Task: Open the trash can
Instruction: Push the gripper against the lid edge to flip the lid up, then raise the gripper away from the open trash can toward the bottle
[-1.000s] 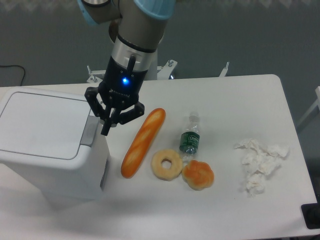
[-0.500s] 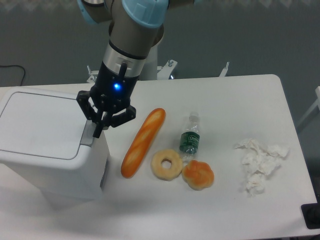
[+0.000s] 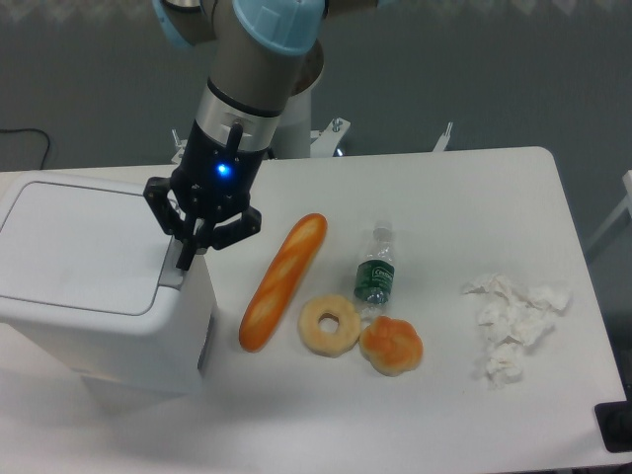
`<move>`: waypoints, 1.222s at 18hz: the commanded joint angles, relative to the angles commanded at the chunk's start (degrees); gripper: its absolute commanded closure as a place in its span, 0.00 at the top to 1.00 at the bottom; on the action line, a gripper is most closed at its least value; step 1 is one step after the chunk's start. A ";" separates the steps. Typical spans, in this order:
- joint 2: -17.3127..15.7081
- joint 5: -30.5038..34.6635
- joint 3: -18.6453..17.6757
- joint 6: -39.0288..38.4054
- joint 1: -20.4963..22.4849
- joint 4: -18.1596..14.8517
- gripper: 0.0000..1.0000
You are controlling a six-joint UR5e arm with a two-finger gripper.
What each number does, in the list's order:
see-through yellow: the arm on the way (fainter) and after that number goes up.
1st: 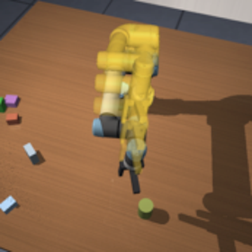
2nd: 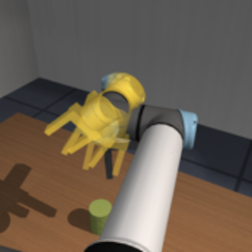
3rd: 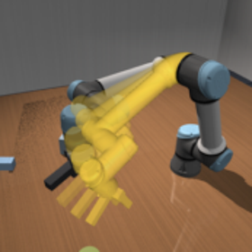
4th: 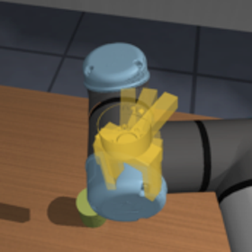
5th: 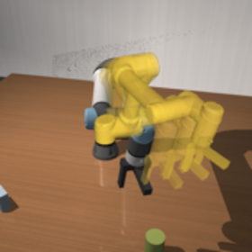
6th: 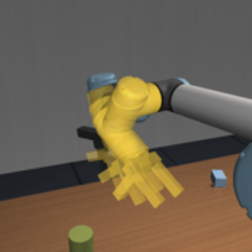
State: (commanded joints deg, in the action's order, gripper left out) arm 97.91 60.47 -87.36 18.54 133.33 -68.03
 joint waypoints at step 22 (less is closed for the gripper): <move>-1.93 0.26 -0.70 1.14 7.54 0.53 1.00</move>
State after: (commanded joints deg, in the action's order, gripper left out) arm 95.98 60.73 -88.06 19.69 140.87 -67.50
